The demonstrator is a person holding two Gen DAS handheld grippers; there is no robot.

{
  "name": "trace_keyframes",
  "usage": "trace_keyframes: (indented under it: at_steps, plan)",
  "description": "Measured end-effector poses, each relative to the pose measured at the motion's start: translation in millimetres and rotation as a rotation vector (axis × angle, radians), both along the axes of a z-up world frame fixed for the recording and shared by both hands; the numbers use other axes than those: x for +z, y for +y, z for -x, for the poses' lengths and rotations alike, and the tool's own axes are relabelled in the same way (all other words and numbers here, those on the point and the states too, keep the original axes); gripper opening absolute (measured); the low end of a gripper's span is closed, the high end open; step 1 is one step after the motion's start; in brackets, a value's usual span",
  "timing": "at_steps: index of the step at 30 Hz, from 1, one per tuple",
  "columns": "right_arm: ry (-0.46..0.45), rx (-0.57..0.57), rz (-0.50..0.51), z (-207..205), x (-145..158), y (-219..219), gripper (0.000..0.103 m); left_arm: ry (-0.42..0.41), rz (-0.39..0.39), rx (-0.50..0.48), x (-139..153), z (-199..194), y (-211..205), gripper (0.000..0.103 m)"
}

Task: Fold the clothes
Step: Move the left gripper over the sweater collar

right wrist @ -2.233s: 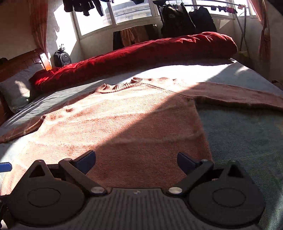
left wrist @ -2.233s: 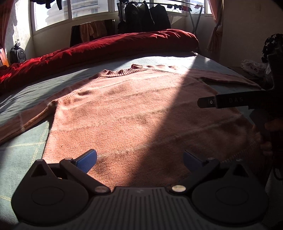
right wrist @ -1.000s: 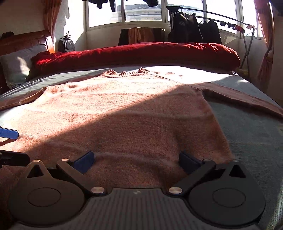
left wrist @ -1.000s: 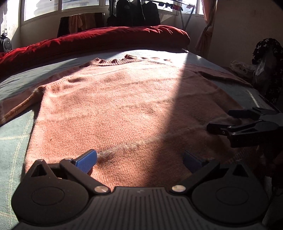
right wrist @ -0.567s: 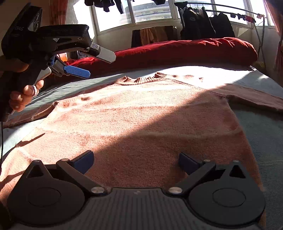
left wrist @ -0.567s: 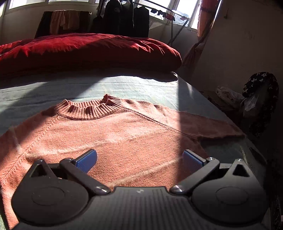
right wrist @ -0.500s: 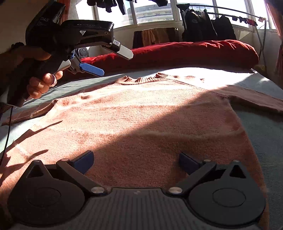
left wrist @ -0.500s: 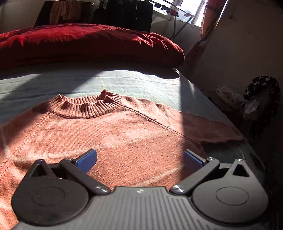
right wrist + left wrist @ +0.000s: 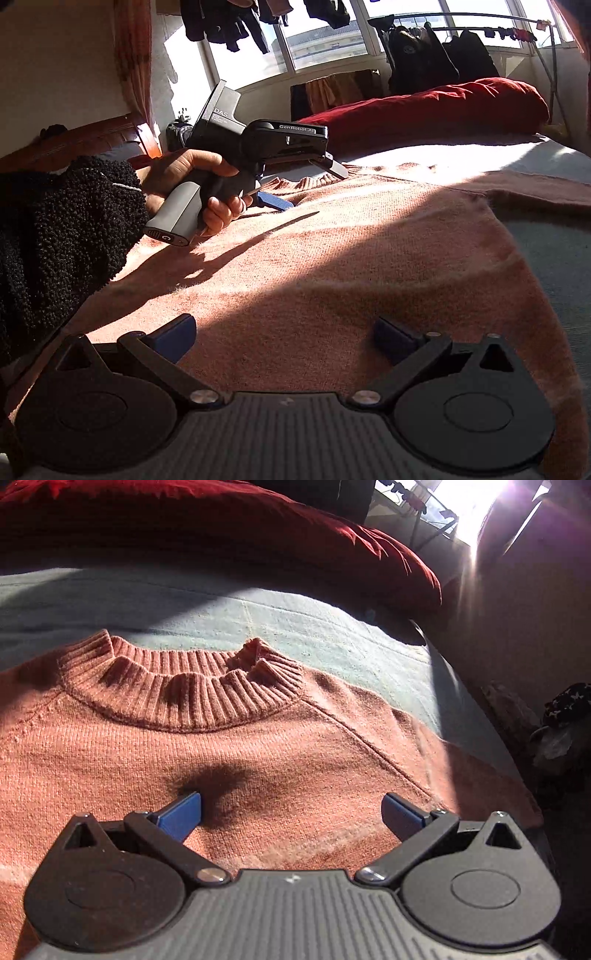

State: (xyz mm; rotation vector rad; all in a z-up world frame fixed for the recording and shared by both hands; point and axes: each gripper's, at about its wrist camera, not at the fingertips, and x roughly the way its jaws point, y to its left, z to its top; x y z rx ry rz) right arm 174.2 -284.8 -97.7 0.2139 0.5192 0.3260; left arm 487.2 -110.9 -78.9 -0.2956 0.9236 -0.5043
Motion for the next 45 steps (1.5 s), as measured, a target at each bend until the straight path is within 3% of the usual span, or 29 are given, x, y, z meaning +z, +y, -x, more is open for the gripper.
trace_keyframes:
  at_steps: [5, 9, 13, 16, 19, 22, 28, 34, 39, 42, 45]
  plan:
    - [-0.003, 0.001, -0.025, 0, -1, -4, 0.103, 0.011, 0.031, 0.046, 13, -4, 6, 0.101]
    - [-0.006, 0.0, -0.029, 0, -1, -4, 0.103, -0.02, 0.044, -0.07, 29, 27, 4, 0.102]
    - [-0.007, -0.001, -0.03, 0, -1, -4, 0.103, -0.025, -0.008, -0.121, 23, 32, -10, 0.102]
    - [-0.005, -0.001, -0.02, -1, -1, -3, 0.103, 0.008, -0.007, -0.052, 5, 9, -12, 0.102]
    - [0.002, -0.003, 0.012, -1, 0, 1, 0.103, -0.015, 0.003, 0.025, -1, -11, -10, 0.102]
    - [0.004, -0.006, 0.058, 0, 1, 8, 0.103, 0.01, 0.042, 0.054, 10, -10, -4, 0.102]
    - [0.011, -0.051, 0.064, 3, 8, 9, 0.103, -0.007, 0.05, -0.031, 37, 46, 21, 0.102]
    - [0.059, -0.085, 0.046, 4, 17, 12, 0.103, 0.063, 0.068, -0.031, 7, 75, 41, 0.102]
    - [0.077, -0.115, 0.059, 13, 26, 10, 0.103, 0.055, 0.119, 0.005, 17, 85, 53, 0.102]
    - [0.084, -0.138, 0.067, 18, 30, 9, 0.103, -0.007, 0.103, 0.014, 26, 101, 62, 0.102]
    - [0.102, -0.148, 0.065, 19, 32, 11, 0.103, 0.017, 0.015, 0.066, 14, 112, 73, 0.102]
